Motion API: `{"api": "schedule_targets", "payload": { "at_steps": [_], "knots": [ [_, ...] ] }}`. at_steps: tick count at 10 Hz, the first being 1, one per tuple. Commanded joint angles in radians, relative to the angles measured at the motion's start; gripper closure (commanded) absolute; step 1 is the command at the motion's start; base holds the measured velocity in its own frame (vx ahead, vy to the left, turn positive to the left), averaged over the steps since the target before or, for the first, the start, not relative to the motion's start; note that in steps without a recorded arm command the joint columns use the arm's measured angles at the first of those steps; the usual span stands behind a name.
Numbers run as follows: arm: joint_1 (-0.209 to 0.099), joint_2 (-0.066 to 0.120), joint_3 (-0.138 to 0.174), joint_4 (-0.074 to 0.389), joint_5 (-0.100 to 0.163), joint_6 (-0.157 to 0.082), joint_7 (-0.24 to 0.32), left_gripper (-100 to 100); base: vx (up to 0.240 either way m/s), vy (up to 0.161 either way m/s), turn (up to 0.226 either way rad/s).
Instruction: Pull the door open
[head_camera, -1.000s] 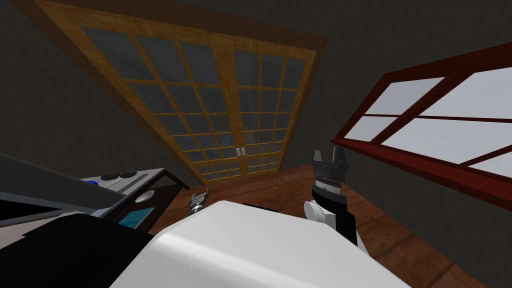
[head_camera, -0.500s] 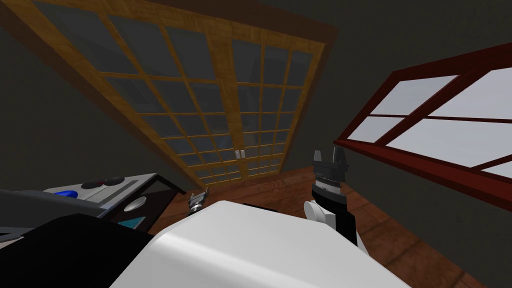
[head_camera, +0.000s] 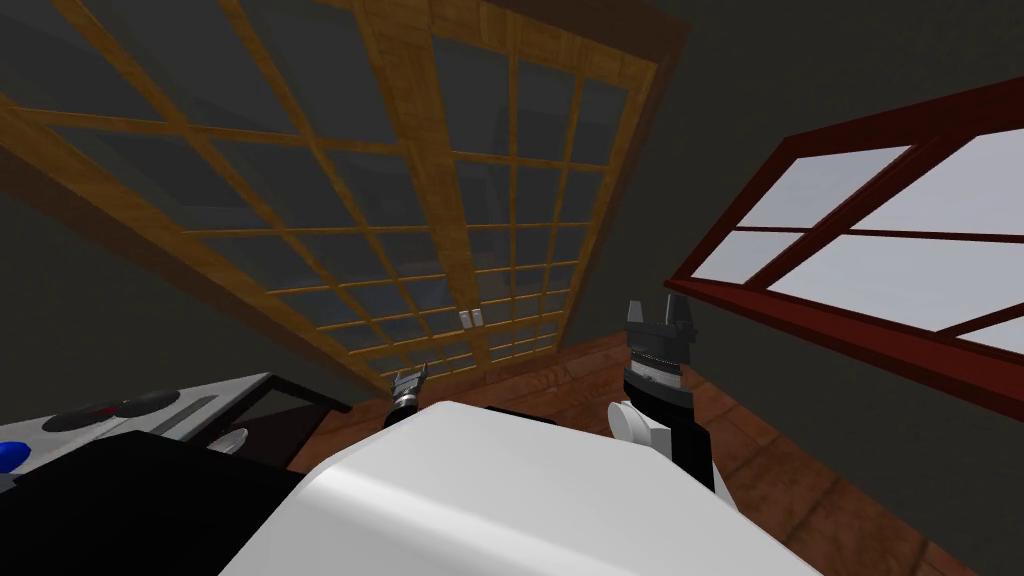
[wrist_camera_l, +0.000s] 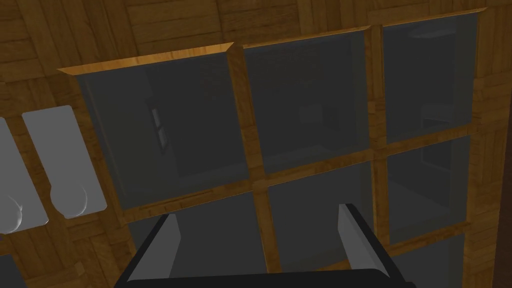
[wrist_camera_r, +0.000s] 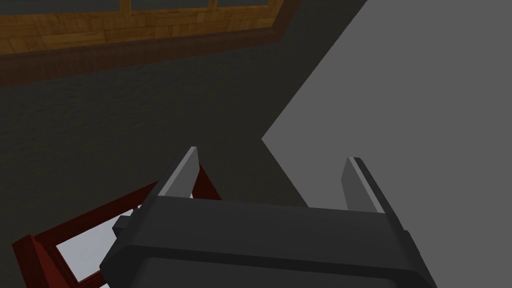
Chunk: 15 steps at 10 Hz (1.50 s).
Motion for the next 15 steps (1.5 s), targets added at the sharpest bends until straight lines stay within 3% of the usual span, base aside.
{"api": "schedule_targets", "payload": {
  "at_steps": [1,9,11,12,13,15],
  "knots": [
    [-0.021,-0.013,-0.013,-0.008,-0.005,-0.007,-0.002,-100,0.228,0.035,-0.171],
    [-0.128,-0.046,-0.073,-0.039,-0.026,-0.016,-0.001,-100,0.195,0.009,-0.092],
    [-0.128,-0.046,-0.073,-0.039,-0.026,-0.016,-0.001,-100,0.043,0.002,-0.032],
    [-0.102,-0.056,-0.069,-0.043,-0.026,-0.011,-0.003,-100,-0.001,0.011,-0.035],
    [-0.102,-0.056,-0.069,-0.043,-0.026,-0.011,-0.003,100,0.001,-0.004,0.016],
    [-0.102,-0.056,-0.069,-0.043,-0.026,-0.011,-0.003,100,0.004,-0.018,-0.001]
  ]
}}
